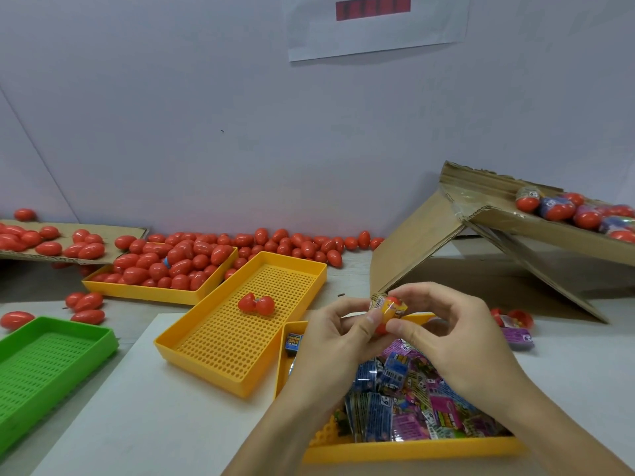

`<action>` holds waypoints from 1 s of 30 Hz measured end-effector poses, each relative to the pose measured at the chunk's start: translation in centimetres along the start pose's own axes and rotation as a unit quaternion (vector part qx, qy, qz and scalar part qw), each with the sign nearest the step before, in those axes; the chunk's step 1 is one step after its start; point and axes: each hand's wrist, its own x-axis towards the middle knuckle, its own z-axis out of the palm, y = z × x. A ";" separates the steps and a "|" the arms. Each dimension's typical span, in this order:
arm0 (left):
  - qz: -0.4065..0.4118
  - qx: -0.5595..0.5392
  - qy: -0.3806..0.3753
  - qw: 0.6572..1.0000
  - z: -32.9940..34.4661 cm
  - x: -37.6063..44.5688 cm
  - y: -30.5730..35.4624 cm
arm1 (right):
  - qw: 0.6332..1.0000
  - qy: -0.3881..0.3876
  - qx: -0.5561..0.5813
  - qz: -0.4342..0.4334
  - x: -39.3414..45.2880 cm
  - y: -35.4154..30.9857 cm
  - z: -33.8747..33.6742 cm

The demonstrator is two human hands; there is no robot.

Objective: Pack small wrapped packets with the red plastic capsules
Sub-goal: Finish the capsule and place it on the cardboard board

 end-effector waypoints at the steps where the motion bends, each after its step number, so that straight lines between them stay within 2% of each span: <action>1: -0.004 -0.007 0.001 1.000 0.0 0.0 0.0 | 1.000 0.005 0.001 -0.002 0.0 0.0 0.1; 11: -0.049 -0.068 -0.016 0.996 0.3 -0.1 0.8 | 0.993 0.013 -0.092 -0.072 -0.2 -0.3 0.1; 23: -0.072 -0.064 -0.075 0.992 0.7 -0.3 1.0 | 0.995 -0.043 -0.050 -0.080 -0.2 -0.4 -0.2; 30: -0.088 -0.053 -0.102 0.990 0.8 -0.6 1.2 | 0.995 -0.013 -0.049 -0.085 -0.1 -0.4 -0.1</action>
